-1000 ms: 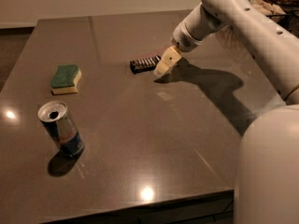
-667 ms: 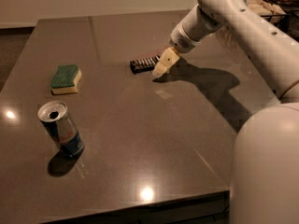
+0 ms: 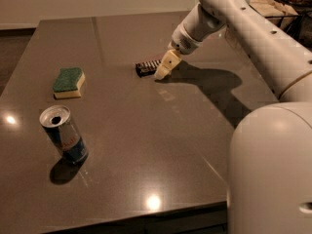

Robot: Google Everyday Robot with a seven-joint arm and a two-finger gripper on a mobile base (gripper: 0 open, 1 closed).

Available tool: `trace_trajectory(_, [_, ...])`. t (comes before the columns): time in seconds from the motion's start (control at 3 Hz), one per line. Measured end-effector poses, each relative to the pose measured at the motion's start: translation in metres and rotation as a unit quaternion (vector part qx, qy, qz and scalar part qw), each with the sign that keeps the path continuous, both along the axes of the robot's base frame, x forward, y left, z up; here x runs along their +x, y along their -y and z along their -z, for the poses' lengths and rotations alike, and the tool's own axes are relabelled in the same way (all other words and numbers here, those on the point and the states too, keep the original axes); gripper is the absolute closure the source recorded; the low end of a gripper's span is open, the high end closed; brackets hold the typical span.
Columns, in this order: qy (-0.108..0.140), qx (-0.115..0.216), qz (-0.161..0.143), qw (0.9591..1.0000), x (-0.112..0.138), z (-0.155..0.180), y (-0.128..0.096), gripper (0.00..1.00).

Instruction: Pick rxbar chocolate

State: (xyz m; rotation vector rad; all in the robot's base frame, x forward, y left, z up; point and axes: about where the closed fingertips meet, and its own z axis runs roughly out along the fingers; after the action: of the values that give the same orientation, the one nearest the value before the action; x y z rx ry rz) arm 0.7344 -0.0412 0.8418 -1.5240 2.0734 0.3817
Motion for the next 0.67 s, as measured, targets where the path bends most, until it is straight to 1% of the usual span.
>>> trace_trajectory(0.67, [-0.026,-0.003,-0.021,0.9994,-0.0031,0.0046,-0.0057,0.64])
